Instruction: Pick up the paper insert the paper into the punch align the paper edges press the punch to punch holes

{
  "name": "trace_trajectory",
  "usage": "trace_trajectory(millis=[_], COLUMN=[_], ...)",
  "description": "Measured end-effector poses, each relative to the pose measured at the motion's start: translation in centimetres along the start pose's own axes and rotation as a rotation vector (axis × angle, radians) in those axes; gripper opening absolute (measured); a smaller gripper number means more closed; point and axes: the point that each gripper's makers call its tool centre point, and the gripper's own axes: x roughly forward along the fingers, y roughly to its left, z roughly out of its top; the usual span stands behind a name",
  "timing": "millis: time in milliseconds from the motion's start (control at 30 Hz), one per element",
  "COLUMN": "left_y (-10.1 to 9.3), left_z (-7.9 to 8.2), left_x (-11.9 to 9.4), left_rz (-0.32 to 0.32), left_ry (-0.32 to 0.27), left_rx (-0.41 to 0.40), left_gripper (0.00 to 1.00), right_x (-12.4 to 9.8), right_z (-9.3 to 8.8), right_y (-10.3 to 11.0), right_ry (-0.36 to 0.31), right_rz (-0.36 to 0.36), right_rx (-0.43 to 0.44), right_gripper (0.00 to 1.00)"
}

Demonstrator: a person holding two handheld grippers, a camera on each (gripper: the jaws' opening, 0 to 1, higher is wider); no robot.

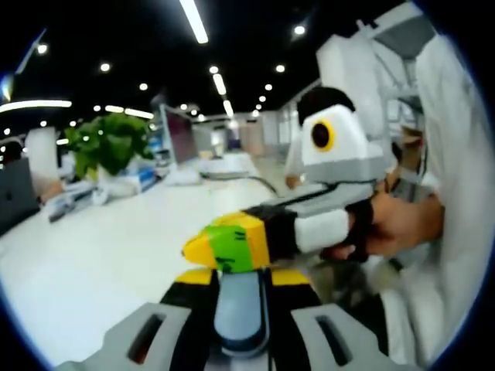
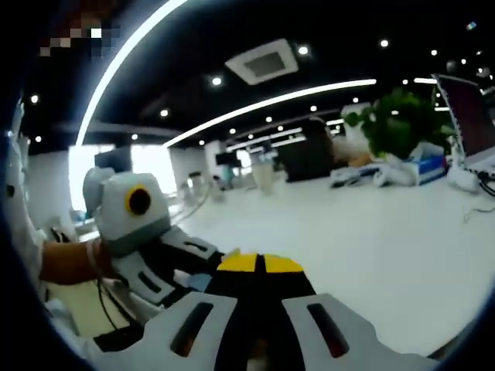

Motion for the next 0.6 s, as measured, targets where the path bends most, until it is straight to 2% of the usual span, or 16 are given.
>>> trace_trajectory(millis=[67, 167, 333, 467, 533, 600], left_y=[0.0, 0.1, 0.2, 0.3, 0.3, 0.2], left_z=[0.0, -0.1, 0.0, -0.1, -0.1, 0.0], left_x=[0.0, 0.1, 0.0, 0.1, 0.0, -0.2], left_rz=[0.0, -0.002, -0.002, -0.001, -0.001, -0.001], left_ry=[0.0, 0.002, 0.001, 0.001, 0.002, 0.002], left_rx=[-0.001, -0.008, -0.011, -0.011, -0.01, -0.011], left_gripper=[0.26, 0.26, 0.26, 0.26, 0.26, 0.26], right_x=[0.1, 0.2, 0.6, 0.7, 1.0, 1.3], right_z=[0.2, 0.4, 0.8, 1.8, 2.8, 2.7], right_y=[0.3, 0.1, 0.0, 0.9, 2.2, 2.3], right_ry=[0.014, 0.01, 0.021, 0.016, 0.011, 0.042], right_rz=[0.011, 0.019, 0.021, 0.039, 0.069, 0.053], right_rx=[-0.057, -0.035, -0.048, -0.063, -0.109, -0.183], right_gripper=[0.01, 0.01, 0.02, 0.02, 0.02, 0.03])
